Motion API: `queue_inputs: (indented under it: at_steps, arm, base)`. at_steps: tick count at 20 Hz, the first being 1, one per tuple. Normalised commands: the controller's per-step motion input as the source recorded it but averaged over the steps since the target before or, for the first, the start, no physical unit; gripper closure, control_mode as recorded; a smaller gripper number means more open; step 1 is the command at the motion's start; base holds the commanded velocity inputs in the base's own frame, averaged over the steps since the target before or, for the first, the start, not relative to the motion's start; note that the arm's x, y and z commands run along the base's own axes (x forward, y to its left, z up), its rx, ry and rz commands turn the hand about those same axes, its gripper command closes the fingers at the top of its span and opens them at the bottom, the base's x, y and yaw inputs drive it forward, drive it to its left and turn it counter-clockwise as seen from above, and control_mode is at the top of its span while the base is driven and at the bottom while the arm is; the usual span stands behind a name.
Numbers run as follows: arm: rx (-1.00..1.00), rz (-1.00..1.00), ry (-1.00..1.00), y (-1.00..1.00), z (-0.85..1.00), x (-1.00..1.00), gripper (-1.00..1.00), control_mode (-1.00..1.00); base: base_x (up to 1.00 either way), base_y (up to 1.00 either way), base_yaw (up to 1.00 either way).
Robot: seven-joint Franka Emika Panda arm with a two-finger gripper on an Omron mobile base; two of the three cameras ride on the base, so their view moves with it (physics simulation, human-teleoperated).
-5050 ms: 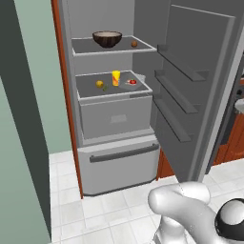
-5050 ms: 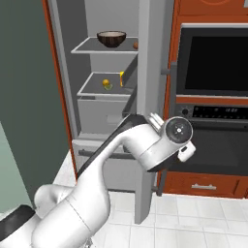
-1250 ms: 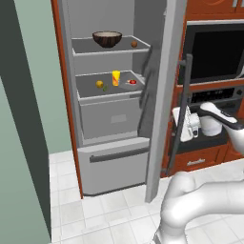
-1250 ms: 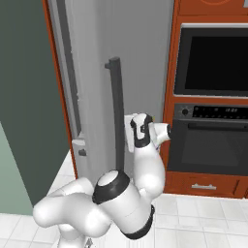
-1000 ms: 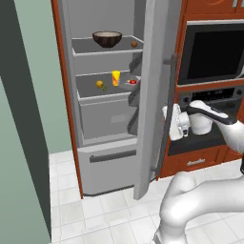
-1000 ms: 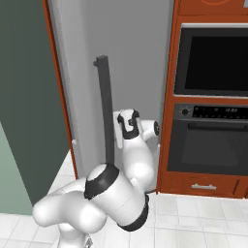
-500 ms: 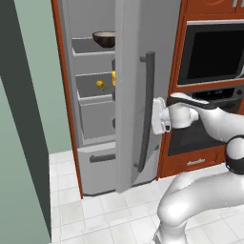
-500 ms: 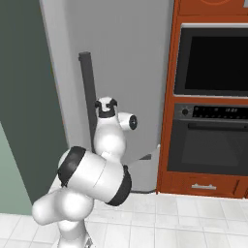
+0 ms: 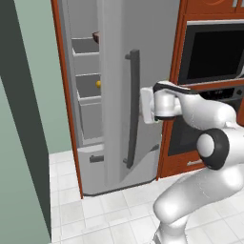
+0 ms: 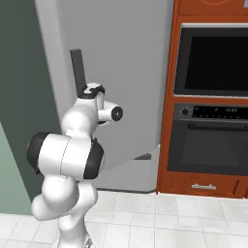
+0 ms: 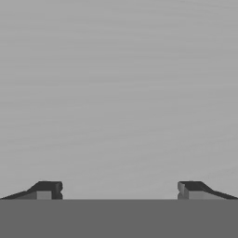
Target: Place the tupperware on the second highest shelf of the fridge. Make space for the tupperware among the existing items by rearranging them on the shelves if needed. Close the fridge door when finished.
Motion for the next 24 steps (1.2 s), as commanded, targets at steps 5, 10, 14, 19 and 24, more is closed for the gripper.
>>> queue_inputs:
  at_steps: [5, 10, 14, 19, 24]
  arm:
    - [0.0, -0.18, 0.0, 0.0, 0.67, 0.46, -1.0, -1.0]
    - [0.0, -0.15, 0.0, 0.02, 0.39, 0.59, -1.0, -1.0]
    - [0.01, -0.01, 0.0, 0.0, 0.18, 0.74, -1.0, -1.0]
    - [0.0, 0.0, 0.0, 0.04, -0.02, 0.75, -1.0, -1.0]
    - [0.0, 0.0, 0.0, 0.08, -0.25, 0.72, -1.0, -1.0]
  base:
    - [0.0, 0.0, 0.0]
    - [0.0, 0.0, 0.0]
    - [0.0, 0.0, 0.0]
    - [0.0, 0.0, 0.0]
    - [0.0, 0.0, 0.0]
